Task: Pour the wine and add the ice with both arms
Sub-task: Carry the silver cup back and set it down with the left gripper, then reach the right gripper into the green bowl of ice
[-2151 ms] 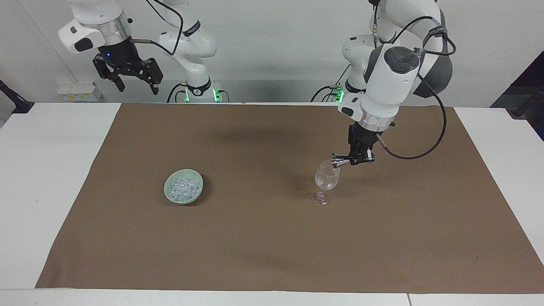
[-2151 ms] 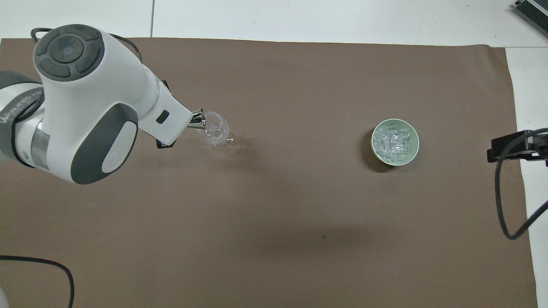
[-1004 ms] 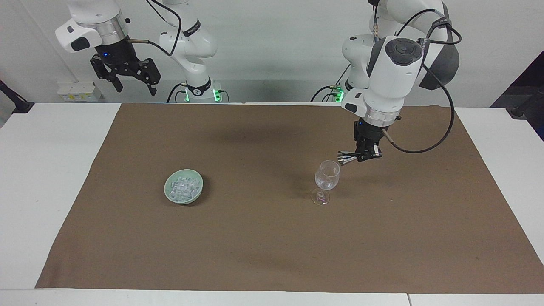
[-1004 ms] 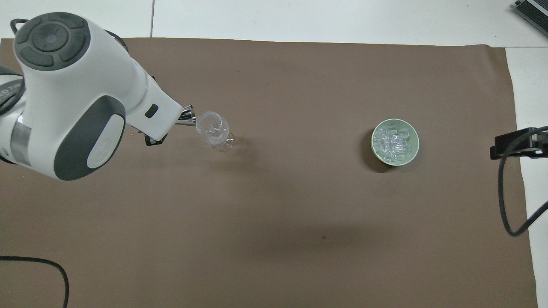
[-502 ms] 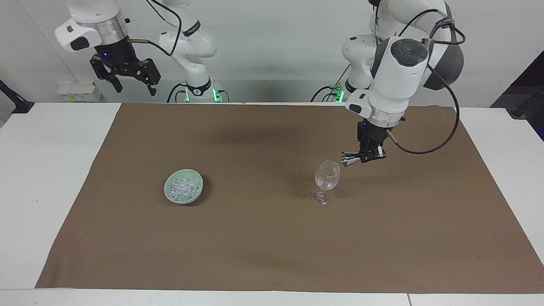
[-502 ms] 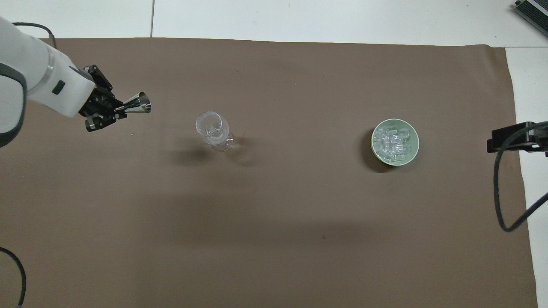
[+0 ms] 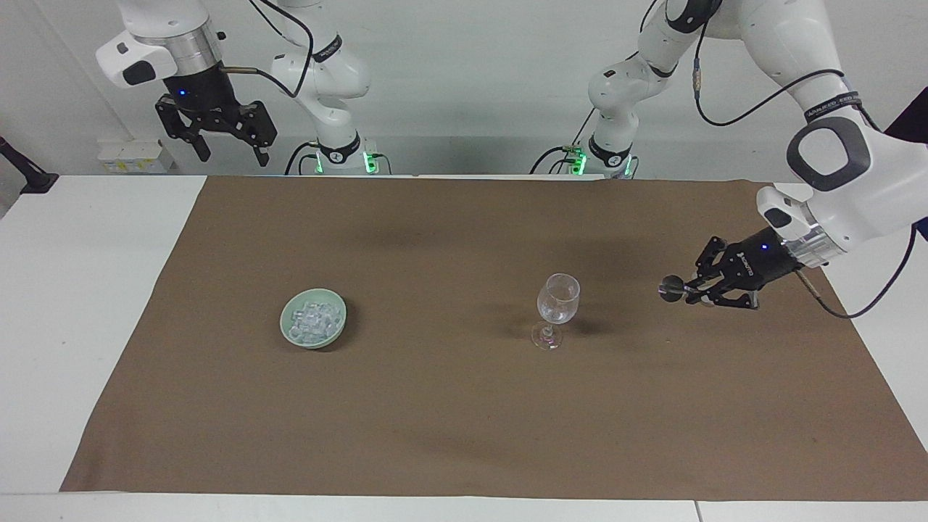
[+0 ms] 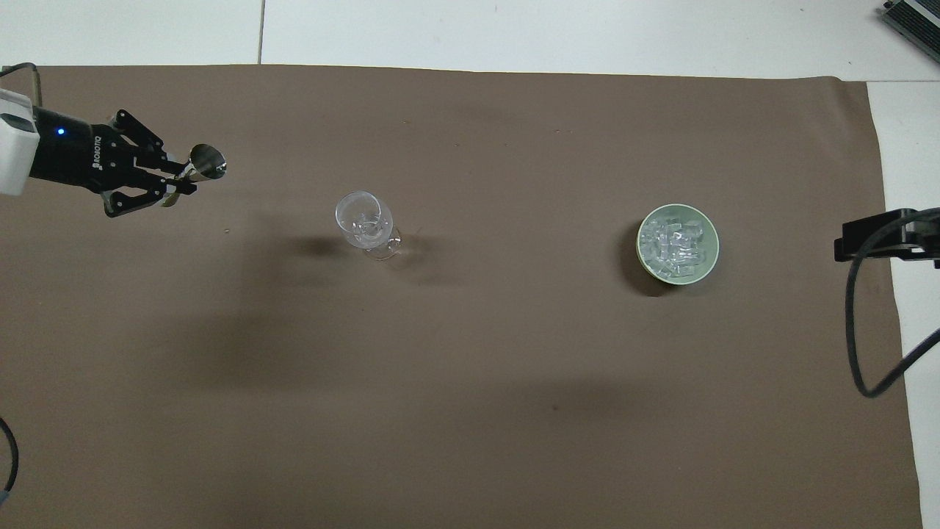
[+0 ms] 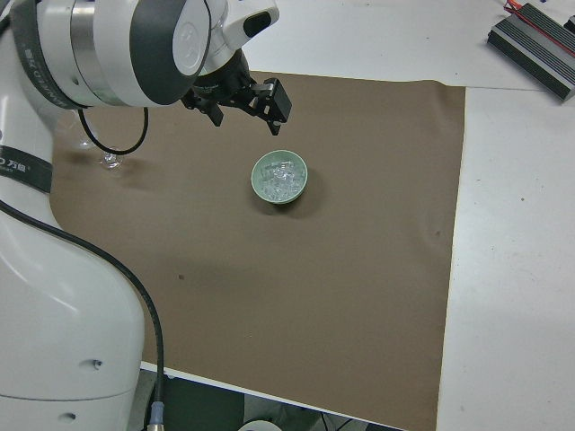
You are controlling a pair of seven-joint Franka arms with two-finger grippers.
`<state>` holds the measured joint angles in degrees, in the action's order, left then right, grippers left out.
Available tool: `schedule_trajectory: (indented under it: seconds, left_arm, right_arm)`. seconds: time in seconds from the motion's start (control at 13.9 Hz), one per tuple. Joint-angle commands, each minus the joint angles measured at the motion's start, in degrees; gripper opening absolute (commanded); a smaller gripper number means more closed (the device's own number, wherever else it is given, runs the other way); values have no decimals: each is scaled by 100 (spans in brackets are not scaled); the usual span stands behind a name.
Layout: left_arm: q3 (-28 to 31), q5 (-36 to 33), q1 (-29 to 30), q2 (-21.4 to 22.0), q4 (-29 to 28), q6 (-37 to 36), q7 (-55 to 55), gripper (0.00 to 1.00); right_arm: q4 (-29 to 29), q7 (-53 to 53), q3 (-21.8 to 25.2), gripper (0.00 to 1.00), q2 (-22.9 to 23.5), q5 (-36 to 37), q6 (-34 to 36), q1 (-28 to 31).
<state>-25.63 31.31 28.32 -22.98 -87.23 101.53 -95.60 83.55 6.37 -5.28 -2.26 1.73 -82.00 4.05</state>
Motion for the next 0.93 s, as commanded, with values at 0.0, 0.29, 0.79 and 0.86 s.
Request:
schedule_trajectory:
  seconds: [0.0,0.29,0.79,0.86]
  left_arm:
    - [-74,787,366,-407,-57,-315,-581,0]
    - [-74,1560,901,-1214,-49,-984,-1363,0]
    - [-57,2334,1527,-2140,-101,-1460,-3218,0]
    - [-48,2536,1614,-2271,-93,-1530,-3211,0]
  right_arm:
    - [74,-118,-25,100,6,-68,-166,8]
    - [258,-118,-25,100,68,-111,-639,-19]
    - [742,-75,-34,100,779,-24,-1765,-133]
    - [733,-57,-34,100,928,-15,-1810,-133]
